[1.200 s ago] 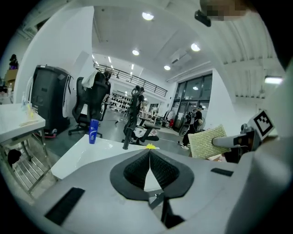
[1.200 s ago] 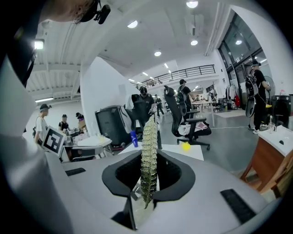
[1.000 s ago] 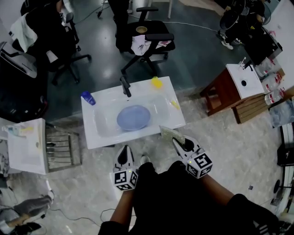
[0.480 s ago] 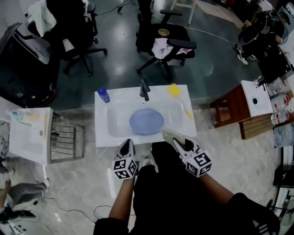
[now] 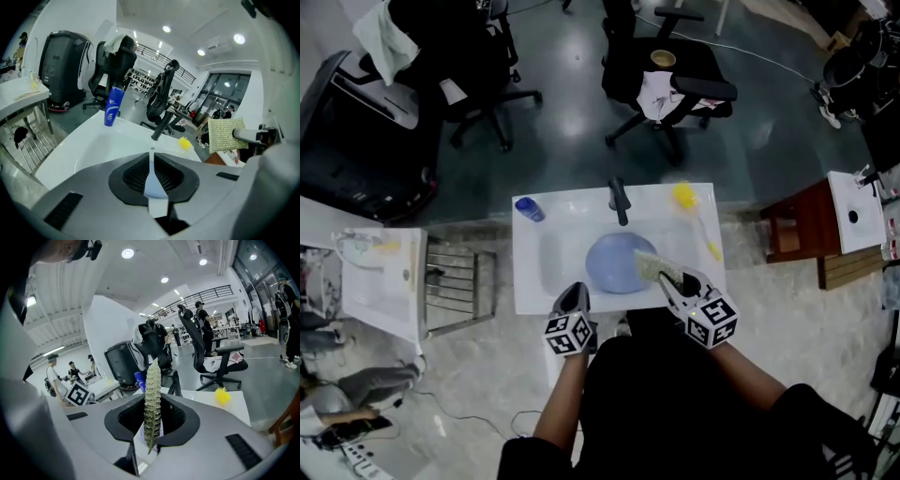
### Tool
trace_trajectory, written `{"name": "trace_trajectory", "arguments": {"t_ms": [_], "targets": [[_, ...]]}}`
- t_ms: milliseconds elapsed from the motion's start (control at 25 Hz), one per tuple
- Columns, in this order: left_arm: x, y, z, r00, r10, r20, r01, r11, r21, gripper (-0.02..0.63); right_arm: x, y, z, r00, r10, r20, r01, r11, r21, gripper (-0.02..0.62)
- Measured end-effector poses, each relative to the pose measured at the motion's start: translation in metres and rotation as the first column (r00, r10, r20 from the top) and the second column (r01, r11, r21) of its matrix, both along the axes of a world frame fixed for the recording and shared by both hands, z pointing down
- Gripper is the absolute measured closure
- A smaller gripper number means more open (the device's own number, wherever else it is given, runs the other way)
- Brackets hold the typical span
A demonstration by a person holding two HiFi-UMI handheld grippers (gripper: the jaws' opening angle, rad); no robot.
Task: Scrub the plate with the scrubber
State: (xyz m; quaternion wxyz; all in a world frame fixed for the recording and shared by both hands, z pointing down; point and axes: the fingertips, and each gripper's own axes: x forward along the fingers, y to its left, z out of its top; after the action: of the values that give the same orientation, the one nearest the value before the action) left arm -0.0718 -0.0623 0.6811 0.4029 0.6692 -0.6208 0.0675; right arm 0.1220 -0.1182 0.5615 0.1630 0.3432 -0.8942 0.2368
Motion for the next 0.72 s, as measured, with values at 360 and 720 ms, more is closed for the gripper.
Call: {"name": "trace_trajectory", "arguments": {"t_ms": [360, 720], "targets": [[0.003, -0.036, 0.066, 0.999, 0.046, -0.012, -0.048, 0.981, -0.188, 0.491, -0.016, -0.034, 0.051, 0.996, -0.089, -0.001, 0.088, 0.989, -0.115, 0.534], [0.004, -0.049, 0.121, 0.991, 0.121, 0.052, -0.092, 0.921, -0.379, 0.438, -0.025, -0.046, 0.09, 0.99, -0.142, -0.007, 0.138, 0.976, -0.17, 0.534]]}}
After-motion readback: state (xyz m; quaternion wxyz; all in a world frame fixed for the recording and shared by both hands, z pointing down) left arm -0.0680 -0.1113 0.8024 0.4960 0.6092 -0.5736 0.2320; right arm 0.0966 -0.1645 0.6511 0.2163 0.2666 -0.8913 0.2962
